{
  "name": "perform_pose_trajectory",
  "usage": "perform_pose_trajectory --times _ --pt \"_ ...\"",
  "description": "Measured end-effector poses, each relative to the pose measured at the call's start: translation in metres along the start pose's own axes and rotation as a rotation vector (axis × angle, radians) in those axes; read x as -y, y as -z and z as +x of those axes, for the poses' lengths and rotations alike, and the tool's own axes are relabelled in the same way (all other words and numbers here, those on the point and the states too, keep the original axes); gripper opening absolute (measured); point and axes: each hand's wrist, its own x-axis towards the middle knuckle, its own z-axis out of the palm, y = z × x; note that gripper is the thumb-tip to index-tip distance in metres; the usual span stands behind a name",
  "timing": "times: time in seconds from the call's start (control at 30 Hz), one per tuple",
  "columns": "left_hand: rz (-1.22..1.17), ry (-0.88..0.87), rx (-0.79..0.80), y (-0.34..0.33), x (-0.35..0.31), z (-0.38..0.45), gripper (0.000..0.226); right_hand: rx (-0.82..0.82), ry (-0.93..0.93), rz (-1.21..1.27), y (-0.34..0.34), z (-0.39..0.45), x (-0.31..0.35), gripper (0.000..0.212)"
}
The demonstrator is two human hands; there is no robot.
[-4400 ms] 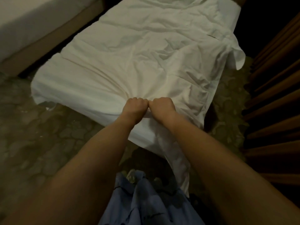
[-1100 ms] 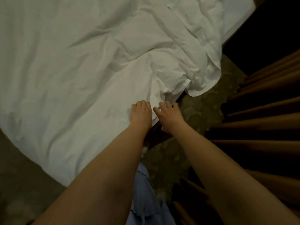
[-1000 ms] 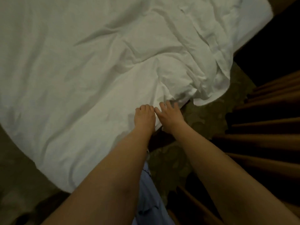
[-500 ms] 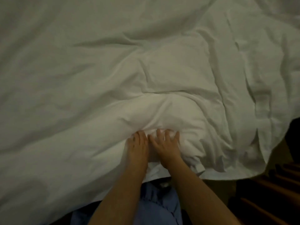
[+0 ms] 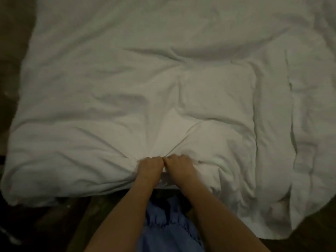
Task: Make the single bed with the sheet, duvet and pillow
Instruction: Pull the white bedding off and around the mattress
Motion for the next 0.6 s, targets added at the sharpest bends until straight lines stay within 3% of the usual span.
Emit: perform_pose_trajectory --times 0.1,0.3,0.43,0.6 --pt "-0.010 0.065 -0.055 0.017 -0.004 -0.032 0.040 -0.083 0.066 0.014 0.021 -0.028 0.006 0.024" --pt "0.022 0.092 -0.060 0.014 -0.018 -0.091 0.034 -0.034 0.067 0.013 0.025 -0.092 0.027 0.034" --pt "0.030 0.061 -0.056 0.009 -0.025 -0.120 0.032 -0.093 0.056 0.000 0.019 -0.122 0.037 0.033" --pt "0.024 0.057 -0.205 0.022 -0.026 -0.153 0.028 -0.114 0.031 -0.047 0.037 -0.151 0.047 0.050"
